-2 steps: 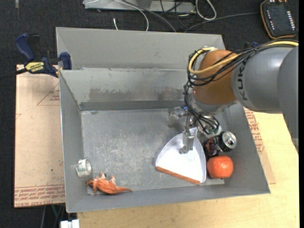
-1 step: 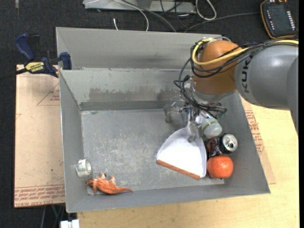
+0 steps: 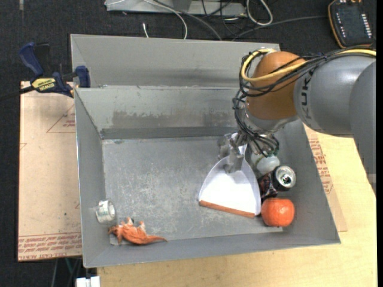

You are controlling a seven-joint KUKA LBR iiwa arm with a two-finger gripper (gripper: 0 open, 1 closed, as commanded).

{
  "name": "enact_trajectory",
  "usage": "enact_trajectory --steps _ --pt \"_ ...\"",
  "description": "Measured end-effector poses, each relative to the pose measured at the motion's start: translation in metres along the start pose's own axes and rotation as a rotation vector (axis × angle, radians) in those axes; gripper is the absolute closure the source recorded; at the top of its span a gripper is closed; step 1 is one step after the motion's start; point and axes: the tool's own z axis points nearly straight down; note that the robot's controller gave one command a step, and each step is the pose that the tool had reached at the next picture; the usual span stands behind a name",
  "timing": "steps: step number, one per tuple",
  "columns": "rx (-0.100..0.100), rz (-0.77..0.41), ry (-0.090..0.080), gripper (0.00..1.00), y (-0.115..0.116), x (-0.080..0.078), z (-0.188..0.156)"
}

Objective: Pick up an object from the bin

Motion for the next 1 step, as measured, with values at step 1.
enact_trajectory --steps 1 --pt "0.0 0.0 0.0 1.0 0.0 0.0 -0.0002"
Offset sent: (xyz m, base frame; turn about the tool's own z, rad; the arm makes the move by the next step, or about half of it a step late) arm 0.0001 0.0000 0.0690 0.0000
